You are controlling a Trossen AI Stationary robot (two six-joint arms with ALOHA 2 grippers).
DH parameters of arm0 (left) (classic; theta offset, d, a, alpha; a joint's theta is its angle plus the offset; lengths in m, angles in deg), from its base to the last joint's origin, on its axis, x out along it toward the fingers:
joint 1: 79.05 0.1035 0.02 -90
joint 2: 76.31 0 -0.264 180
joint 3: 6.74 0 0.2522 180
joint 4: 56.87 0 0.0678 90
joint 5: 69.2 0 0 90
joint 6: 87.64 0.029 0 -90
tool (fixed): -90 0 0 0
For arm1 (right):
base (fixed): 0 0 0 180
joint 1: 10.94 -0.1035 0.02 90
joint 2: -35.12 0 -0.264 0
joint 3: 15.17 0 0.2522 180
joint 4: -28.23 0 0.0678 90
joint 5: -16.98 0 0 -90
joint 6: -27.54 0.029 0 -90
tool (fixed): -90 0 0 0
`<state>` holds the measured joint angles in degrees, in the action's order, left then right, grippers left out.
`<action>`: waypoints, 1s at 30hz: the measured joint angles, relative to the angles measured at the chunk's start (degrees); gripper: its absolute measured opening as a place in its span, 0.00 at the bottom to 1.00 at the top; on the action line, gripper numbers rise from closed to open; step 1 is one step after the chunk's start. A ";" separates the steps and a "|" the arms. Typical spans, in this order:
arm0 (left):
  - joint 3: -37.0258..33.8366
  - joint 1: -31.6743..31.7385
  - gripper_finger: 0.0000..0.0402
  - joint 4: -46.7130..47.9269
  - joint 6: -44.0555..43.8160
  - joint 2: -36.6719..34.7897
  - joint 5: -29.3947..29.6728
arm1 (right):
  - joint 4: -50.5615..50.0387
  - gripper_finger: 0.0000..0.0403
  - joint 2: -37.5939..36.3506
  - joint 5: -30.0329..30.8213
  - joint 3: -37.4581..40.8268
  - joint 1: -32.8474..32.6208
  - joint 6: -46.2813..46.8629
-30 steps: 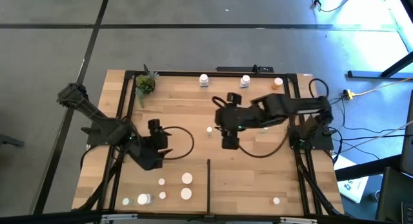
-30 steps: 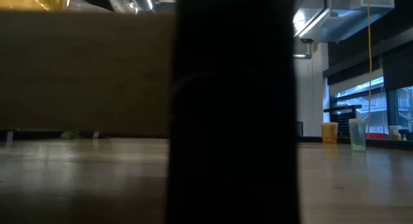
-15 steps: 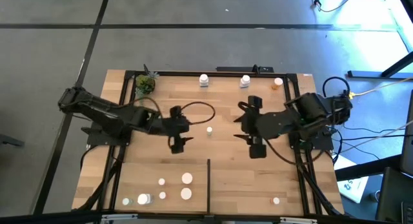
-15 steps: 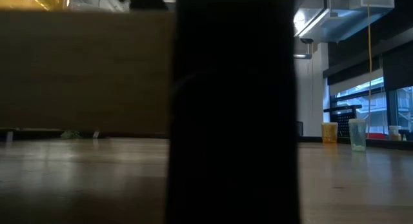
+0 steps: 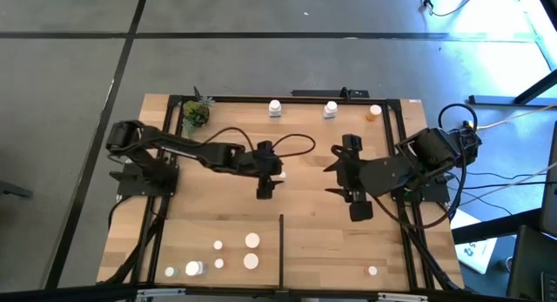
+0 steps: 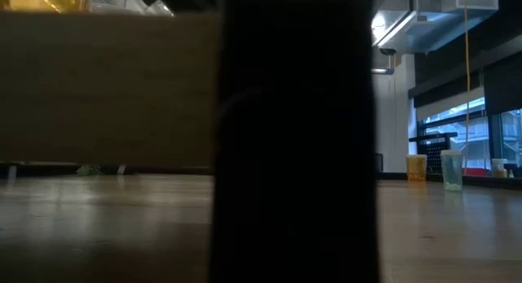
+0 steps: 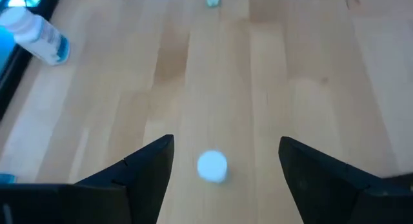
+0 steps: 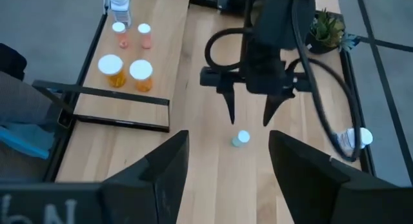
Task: Pick and place medicine bottles onto shelf by color
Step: Put the bottom green pill bottle on the shelf aligned with the other green pill bottle
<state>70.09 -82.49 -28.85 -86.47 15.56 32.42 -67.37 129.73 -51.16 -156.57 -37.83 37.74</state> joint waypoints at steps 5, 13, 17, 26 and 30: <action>0.07 0.09 0.68 -2.80 0.22 2.81 -0.21 | -0.75 0.53 0.00 0.04 0.00 0.00 0.04; 0.07 1.12 0.68 0.17 -3.28 6.67 -0.21 | -1.03 0.53 0.02 0.04 0.00 0.01 -0.09; 0.07 1.97 0.68 -0.51 -3.41 8.59 -0.39 | -1.03 0.53 0.03 0.03 0.00 0.02 -0.11; 0.06 4.06 0.68 -1.90 -2.95 10.31 -2.33 | -1.40 0.53 0.04 -0.50 0.02 0.02 0.00; 0.04 4.96 0.68 -1.77 -3.00 10.55 -3.14 | -2.63 0.53 0.04 -0.50 0.02 0.02 0.02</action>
<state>70.13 -77.53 -30.62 -89.46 26.11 29.28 -70.00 129.77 -51.66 -156.54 -37.81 37.76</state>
